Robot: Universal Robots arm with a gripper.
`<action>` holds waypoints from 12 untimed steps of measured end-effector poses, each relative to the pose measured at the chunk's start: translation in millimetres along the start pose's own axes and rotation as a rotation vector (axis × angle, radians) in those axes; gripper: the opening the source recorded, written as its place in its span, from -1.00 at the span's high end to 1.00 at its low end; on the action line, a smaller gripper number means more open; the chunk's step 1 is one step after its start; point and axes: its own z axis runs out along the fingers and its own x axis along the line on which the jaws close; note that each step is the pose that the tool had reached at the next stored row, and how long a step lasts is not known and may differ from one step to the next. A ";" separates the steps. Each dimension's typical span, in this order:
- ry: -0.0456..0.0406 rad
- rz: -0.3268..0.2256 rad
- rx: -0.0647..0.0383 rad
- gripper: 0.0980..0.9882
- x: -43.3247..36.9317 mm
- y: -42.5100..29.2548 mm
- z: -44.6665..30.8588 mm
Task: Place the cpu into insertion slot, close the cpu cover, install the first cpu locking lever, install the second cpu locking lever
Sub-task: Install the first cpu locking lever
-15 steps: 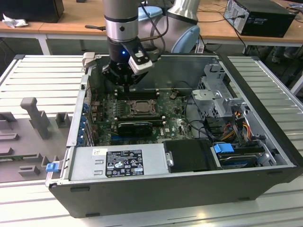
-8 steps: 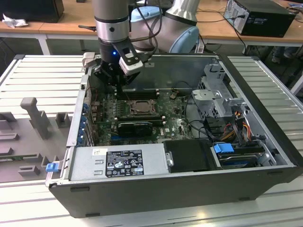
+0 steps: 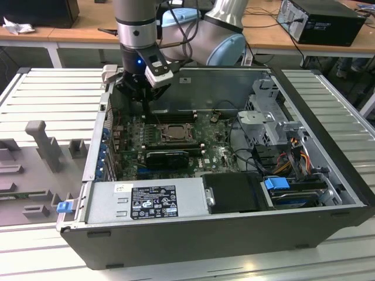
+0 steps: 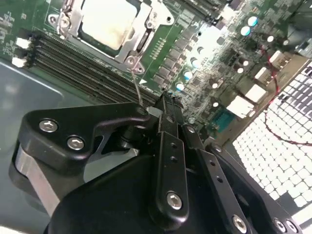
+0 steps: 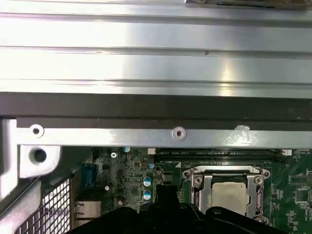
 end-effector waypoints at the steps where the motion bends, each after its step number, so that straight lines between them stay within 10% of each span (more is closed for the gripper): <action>1: -0.0001 0.000 0.000 0.98 -4.8 1.4 0.3; 9: -0.0001 0.000 0.001 0.98 -46.3 5.1 2.2; 12: -0.0001 0.007 -0.042 0.98 -50.9 5.0 3.0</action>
